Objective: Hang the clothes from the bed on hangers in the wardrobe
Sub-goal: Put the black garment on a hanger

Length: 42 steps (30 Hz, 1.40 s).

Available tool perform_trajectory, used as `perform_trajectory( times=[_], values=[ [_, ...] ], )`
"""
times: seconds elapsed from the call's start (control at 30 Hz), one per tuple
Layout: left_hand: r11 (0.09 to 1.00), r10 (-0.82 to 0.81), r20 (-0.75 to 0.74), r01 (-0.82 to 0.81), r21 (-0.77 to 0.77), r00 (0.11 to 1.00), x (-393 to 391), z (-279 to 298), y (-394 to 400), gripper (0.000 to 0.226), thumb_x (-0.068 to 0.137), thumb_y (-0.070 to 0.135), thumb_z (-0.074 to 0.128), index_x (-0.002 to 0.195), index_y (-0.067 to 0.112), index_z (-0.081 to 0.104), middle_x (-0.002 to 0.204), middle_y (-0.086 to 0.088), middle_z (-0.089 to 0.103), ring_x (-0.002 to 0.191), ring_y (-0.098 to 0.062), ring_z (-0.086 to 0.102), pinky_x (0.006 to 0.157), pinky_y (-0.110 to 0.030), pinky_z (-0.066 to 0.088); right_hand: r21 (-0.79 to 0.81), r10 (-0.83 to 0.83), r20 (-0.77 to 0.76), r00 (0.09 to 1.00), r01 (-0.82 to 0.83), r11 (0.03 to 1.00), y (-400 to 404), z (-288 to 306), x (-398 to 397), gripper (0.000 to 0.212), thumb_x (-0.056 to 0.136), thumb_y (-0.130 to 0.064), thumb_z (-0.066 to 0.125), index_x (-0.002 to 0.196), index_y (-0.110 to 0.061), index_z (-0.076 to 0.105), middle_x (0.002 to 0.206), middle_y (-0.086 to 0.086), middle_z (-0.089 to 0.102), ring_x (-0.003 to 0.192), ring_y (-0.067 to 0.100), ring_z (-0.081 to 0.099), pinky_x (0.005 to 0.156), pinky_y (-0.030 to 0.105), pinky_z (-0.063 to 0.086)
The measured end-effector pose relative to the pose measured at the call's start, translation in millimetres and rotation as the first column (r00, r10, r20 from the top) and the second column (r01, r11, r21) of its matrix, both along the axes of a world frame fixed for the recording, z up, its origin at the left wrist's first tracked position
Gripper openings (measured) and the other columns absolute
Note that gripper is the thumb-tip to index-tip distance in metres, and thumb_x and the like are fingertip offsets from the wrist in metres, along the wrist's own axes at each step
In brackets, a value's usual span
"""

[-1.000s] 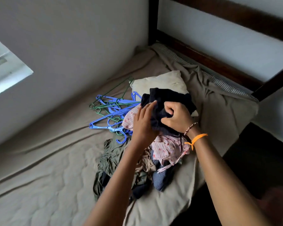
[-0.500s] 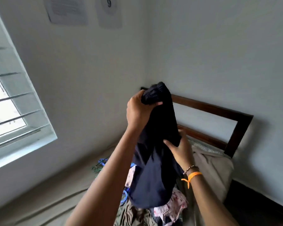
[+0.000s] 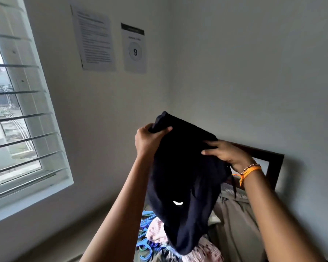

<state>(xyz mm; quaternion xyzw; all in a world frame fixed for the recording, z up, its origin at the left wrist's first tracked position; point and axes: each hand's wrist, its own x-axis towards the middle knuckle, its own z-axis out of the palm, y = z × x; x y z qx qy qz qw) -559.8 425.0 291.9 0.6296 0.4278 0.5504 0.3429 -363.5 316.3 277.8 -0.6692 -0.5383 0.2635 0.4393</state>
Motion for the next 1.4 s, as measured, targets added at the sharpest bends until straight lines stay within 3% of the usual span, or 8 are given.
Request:
perform_trajectory(
  times=[0.17, 0.37, 0.63, 0.8, 1.0, 1.17, 1.27, 1.4],
  values=[
    [0.937, -0.334, 0.029, 0.328, 0.124, 0.942, -5, 22, -11, 0.045, 0.058, 0.048, 0.076, 0.087, 0.014, 0.069, 0.086, -0.005, 0.071, 0.08, -0.016, 0.063, 0.082, -0.045, 0.054, 0.193, 0.08, -0.412, 0.908, 0.001, 0.981, 8, 76, -22, 0.007, 0.087, -0.005, 0.061, 0.083, -0.011, 0.062, 0.071, 0.003, 0.067, 0.062, 0.01, 0.064, 0.057, 0.018, 0.051],
    [0.784, -0.58, -0.063, 0.578, 0.225, 0.812, -8, 100, -31, 0.055, 0.073, 0.048, 0.068, 0.112, 0.014, 0.051, 0.103, 0.006, 0.06, 0.096, -0.006, 0.059, 0.083, -0.024, 0.048, 0.506, 0.139, -0.513, 0.847, 0.167, 0.846, 27, 165, -61, 0.009, 0.084, -0.003, 0.064, 0.085, -0.012, 0.063, 0.083, 0.004, 0.066, 0.076, 0.015, 0.064, 0.055, 0.019, 0.053],
    [0.832, -0.302, 0.16, 0.178, 0.526, 0.94, 16, 201, -22, 0.029, 0.082, 0.019, 0.059, 0.107, 0.02, 0.044, 0.096, 0.004, 0.06, 0.095, -0.019, 0.061, 0.088, -0.045, 0.052, 0.748, 0.268, -0.123, 0.955, -0.088, 0.658, 1, 248, -63, 0.035, 0.087, 0.0, 0.06, 0.121, -0.005, 0.052, 0.109, 0.012, 0.065, 0.094, 0.02, 0.067, 0.081, 0.027, 0.055],
    [0.871, -0.375, 0.306, 0.22, 0.439, 0.875, 14, 237, -9, 0.024, 0.086, 0.022, 0.064, 0.104, 0.011, 0.053, 0.096, -0.004, 0.065, 0.093, -0.023, 0.065, 0.087, -0.041, 0.054, 0.915, -0.244, 0.02, 0.97, 0.081, 0.396, -12, 187, -13, 0.073, 0.081, -0.008, 0.07, 0.143, -0.027, 0.035, 0.119, -0.005, 0.061, 0.113, 0.007, 0.054, 0.093, 0.019, 0.043],
    [0.898, -0.431, 0.35, 0.356, 0.259, 0.832, 12, 186, 2, 0.024, 0.087, 0.027, 0.067, 0.078, 0.005, 0.065, 0.07, -0.008, 0.063, 0.066, -0.023, 0.061, 0.069, -0.036, 0.053, 0.358, 0.017, -0.293, 0.956, 0.093, 0.929, 14, 77, 10, 0.108, 0.027, -0.059, 0.089, 0.114, -0.001, 0.063, 0.107, 0.023, 0.068, 0.095, 0.033, 0.065, 0.078, 0.036, 0.052],
    [0.943, -0.333, 0.113, 0.33, 0.045, 0.936, -12, 177, 33, 0.03, 0.087, 0.028, 0.067, 0.077, 0.001, 0.061, 0.062, -0.003, 0.061, 0.052, -0.012, 0.059, 0.043, -0.015, 0.046, 0.366, 0.384, -0.506, 0.773, -0.211, 0.906, -8, 74, 15, 0.019, 0.079, -0.021, 0.072, 0.077, -0.002, 0.075, 0.073, 0.018, 0.07, 0.062, 0.018, 0.069, 0.056, 0.018, 0.053],
    [0.781, -0.555, 0.266, 0.604, -0.16, 0.788, -27, 164, 55, 0.044, 0.094, 0.044, 0.05, 0.099, 0.005, 0.07, 0.095, -0.008, 0.07, 0.078, -0.016, 0.067, 0.07, -0.027, 0.056, 0.423, 0.498, -0.688, 0.528, -0.265, 0.866, 1, 80, 0, 0.048, 0.097, -0.037, 0.043, 0.122, 0.001, 0.06, 0.128, 0.03, 0.05, 0.118, 0.039, 0.052, 0.105, 0.035, 0.041],
    [0.491, -0.567, 0.601, 0.817, -0.302, 0.563, -32, 28, 47, 0.096, 0.077, 0.083, 0.019, 0.11, 0.009, 0.071, 0.12, -0.016, 0.064, 0.105, -0.03, 0.065, 0.091, -0.043, 0.042, 0.32, 0.266, -0.761, 0.591, -0.014, 0.947, 29, 84, -9, 0.045, 0.096, -0.043, 0.042, 0.114, -0.01, 0.066, 0.107, 0.009, 0.07, 0.093, 0.019, 0.069, 0.086, 0.031, 0.053]
  ],
)
